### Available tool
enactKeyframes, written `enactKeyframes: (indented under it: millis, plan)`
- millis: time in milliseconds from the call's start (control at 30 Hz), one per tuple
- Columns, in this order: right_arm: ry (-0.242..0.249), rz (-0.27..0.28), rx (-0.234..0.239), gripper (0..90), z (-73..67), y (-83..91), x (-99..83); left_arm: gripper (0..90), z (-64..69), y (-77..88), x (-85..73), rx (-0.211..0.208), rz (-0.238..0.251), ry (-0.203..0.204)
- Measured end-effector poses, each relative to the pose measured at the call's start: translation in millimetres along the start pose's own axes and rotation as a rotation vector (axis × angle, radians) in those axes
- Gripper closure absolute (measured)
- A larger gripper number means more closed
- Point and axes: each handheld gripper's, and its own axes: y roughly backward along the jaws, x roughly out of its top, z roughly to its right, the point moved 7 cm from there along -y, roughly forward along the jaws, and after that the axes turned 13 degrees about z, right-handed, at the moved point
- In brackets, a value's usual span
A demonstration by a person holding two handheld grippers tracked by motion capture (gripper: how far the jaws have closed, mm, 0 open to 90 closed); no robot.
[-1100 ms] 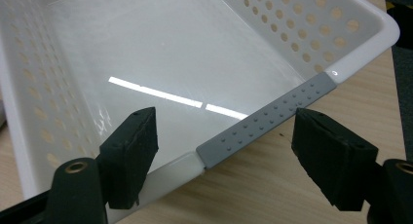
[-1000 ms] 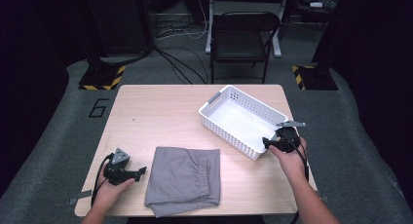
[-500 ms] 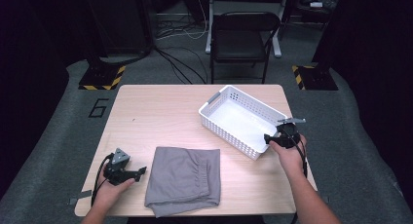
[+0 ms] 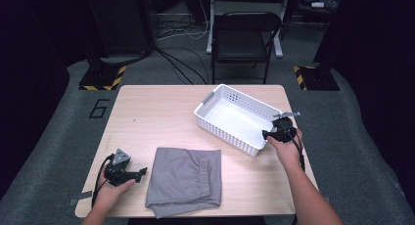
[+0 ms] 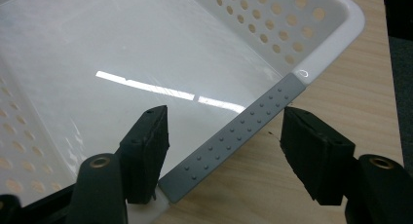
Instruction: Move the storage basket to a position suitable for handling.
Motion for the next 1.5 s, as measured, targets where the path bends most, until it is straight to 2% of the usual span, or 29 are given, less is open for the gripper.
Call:
enactKeyframes:
  millis: [233, 433, 500, 733, 800, 933, 967, 1033, 1067, 1100, 1200, 1233, 1333, 1433, 1500]
  plan:
    - [0.05, -0.003, 0.012, 41.9, -11.0, -8.7, 10.5, 14.2, 0.0, -0.1, 0.0, 0.001, 0.002, -0.001]
    - [0.187, 0.013, 0.011, 50.4, -21.4, -17.0, 23.3, 14.2, 0.0, -0.1, 0.0, 0.001, 0.002, -0.001]
    - [0.195, 0.018, 0.01, 51.1, -24.8, -19.5, 25.8, 14.2, -0.1, -0.1, -0.1, 0.0, 0.001, -0.002]
    - [0.16, 0.018, 0.031, 50.3, -33.1, -24.8, 28.8, 14.2, 0.1, 0.0, -0.1, 0.0, 0.001, -0.001]
    - [0.146, 0.025, 0.033, 45.0, -36.4, -28.8, 29.3, 14.2, -0.1, 0.0, -0.1, 0.0, 0.001, -0.003]
    - [0.119, 0.011, 0.024, 42.4, -38.3, -29.0, 27.5, 14.2, -0.1, 0.0, -0.1, 0.001, 0.001, -0.003]
    - [0.073, 0.004, 0.04, 40.7, -41.1, -24.6, 26.2, 14.2, 0.0, 0.0, -0.1, 0.001, 0.001, -0.002]
    - [0.084, 0.003, 0.051, 39.4, -41.7, -23.3, 25.6, 14.2, -0.1, -0.1, -0.1, 0.001, 0.002, -0.002]
    - [0.114, -0.006, 0.037, 37.7, -42.4, -19.1, 24.4, 14.3, 0.3, 0.1, -0.1, -0.007, 0.002, -0.001]
    - [0.116, -0.016, 0.035, 37.5, -43.6, -15.9, 22.5, 14.3, 0.4, 0.4, -0.1, -0.007, -0.001, -0.006]
    - [0.095, -0.02, 0.038, 36.9, -44.8, -14.2, 19.2, 14.2, 0.6, 0.8, -0.2, -0.009, -0.006, -0.007]
    - [0.046, -0.037, 0.051, 36.4, -48.5, -12.0, 13.8, 14.2, 1.0, 1.0, -0.3, -0.011, -0.006, -0.007]
    - [0.041, -0.043, 0.052, 37.5, -53.6, -7.5, 10.8, 14.3, 1.5, 1.2, -0.7, -0.011, -0.001, -0.016]
    - [0.066, -0.058, 0.065, 39.7, -61.7, -5.4, 6.8, 14.3, 2.1, 2.4, -1.0, -0.019, -0.012, -0.018]
    - [0.079, -0.07, 0.049, 39.6, -64.3, -6.7, 6.3, 14.3, 2.1, 2.3, -1.0, -0.019, -0.011, -0.018]
